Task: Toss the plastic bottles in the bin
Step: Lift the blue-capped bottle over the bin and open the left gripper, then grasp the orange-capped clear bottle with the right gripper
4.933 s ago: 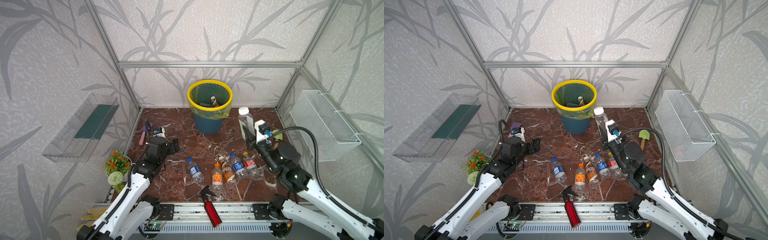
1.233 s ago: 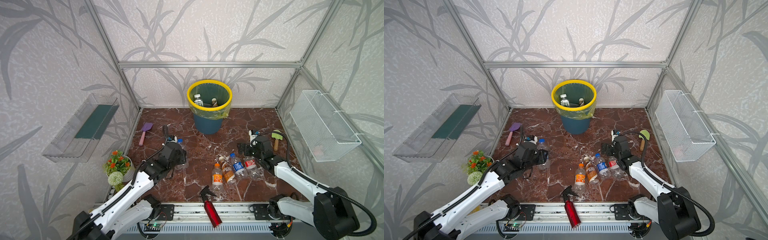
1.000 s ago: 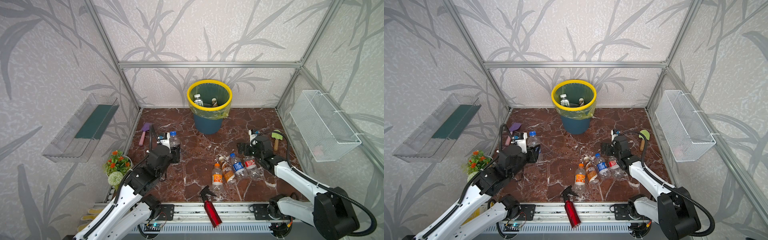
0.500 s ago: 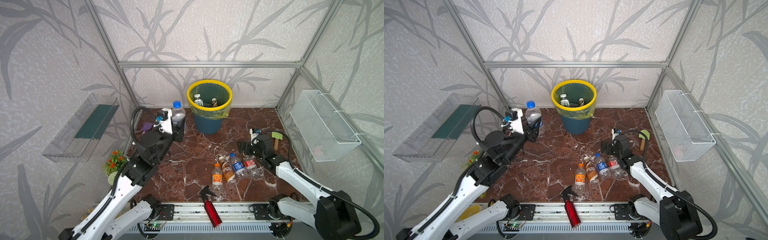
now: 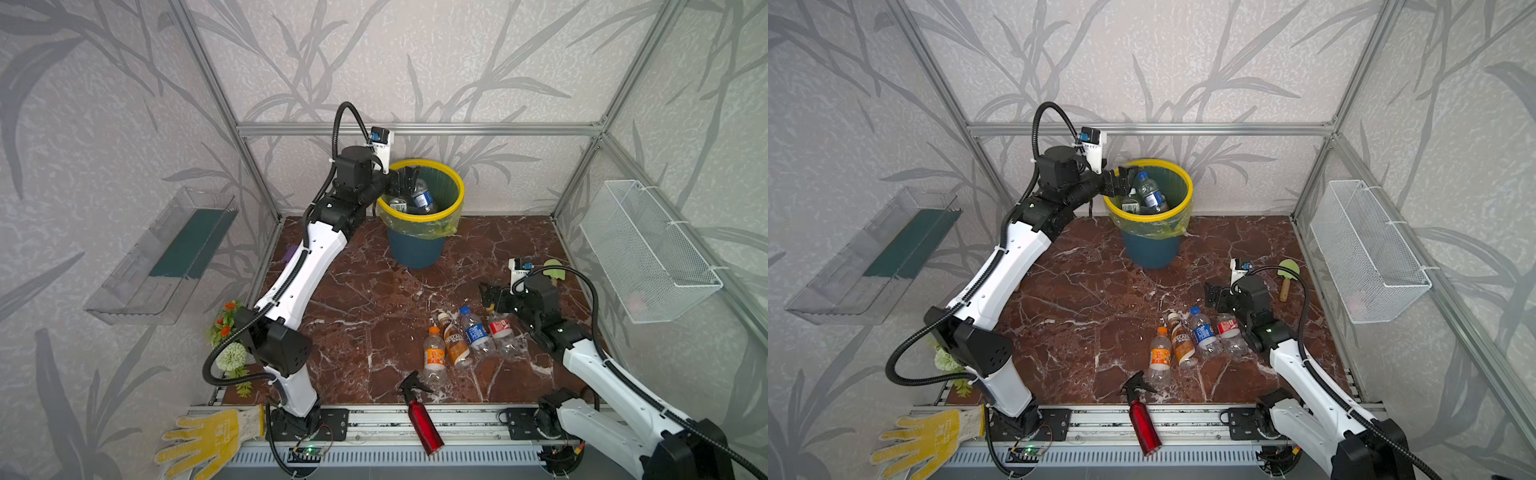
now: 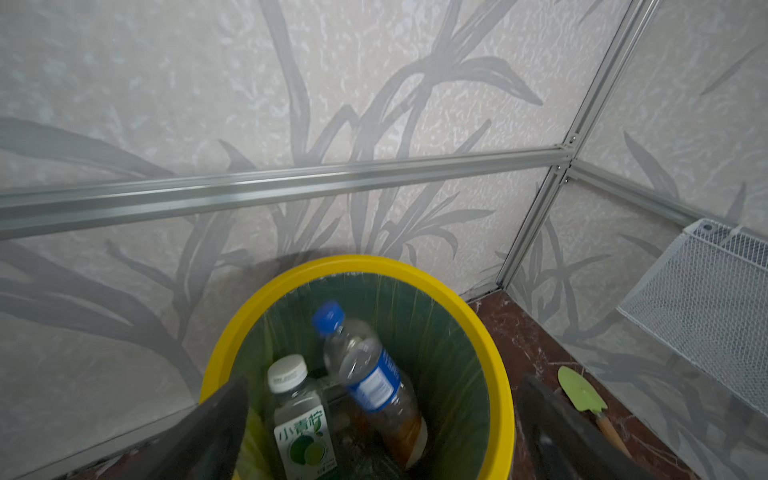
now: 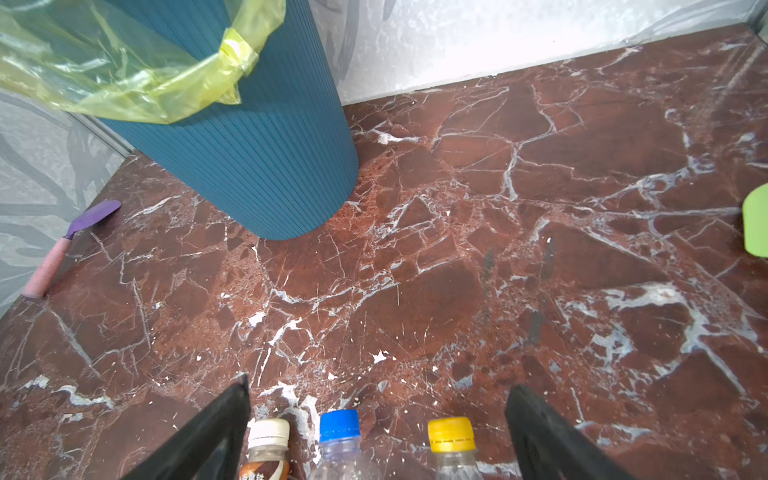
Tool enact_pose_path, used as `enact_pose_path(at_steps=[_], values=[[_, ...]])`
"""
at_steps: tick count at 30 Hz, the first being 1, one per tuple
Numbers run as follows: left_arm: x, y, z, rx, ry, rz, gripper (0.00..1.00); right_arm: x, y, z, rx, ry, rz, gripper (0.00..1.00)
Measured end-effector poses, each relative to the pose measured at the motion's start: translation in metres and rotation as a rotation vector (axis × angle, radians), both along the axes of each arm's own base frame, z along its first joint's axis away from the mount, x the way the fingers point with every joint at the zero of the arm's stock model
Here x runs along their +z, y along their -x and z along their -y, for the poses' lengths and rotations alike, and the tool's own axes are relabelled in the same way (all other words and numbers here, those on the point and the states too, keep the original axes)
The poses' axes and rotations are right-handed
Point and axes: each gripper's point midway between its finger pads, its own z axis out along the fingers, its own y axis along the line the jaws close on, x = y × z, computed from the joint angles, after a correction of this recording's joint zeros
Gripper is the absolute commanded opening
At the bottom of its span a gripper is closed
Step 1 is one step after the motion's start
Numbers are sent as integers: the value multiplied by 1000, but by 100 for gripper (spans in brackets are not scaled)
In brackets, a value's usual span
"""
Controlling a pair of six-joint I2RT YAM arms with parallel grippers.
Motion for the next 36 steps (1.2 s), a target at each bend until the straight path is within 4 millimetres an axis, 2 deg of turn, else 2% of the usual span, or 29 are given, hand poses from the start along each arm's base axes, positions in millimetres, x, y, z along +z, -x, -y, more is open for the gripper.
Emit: enact_pose_path(at_steps=[2, 4, 7, 10, 11, 14, 16, 18, 20, 23, 29, 36], values=[[-6, 26, -18, 31, -23, -7, 99, -5, 1, -2, 8, 9, -20, 96], [-4, 60, -38, 61, -31, 20, 99, -8, 2, -6, 20, 20, -37, 96], [-1, 103, -70, 129, -38, 79, 99, -6, 4, -22, 63, 53, -52, 96], [-25, 124, -95, 196, -67, 68, 99, 8, 9, -49, 127, 86, -41, 96], [-35, 127, -101, 214, -80, 53, 99, 12, 11, -56, 141, 95, -39, 96], [-84, 128, -118, 267, -134, -33, 99, 19, 23, -79, 177, 133, -46, 95], [-126, 125, -124, 283, -180, -118, 99, 19, 35, -90, 185, 171, -70, 95], [-160, 127, -129, 289, -213, -186, 99, 18, 47, -100, 190, 192, -101, 94], [-182, 129, -131, 287, -233, -231, 99, 12, 62, -110, 197, 209, -143, 94], [-192, 131, -130, 279, -233, -253, 98, -4, 82, -121, 193, 230, -221, 93], [-193, 130, -125, 262, -203, -251, 97, -47, 114, -132, 155, 275, -404, 92], [-197, 127, -122, 255, -198, -265, 97, -71, 136, -151, 161, 215, -559, 90]])
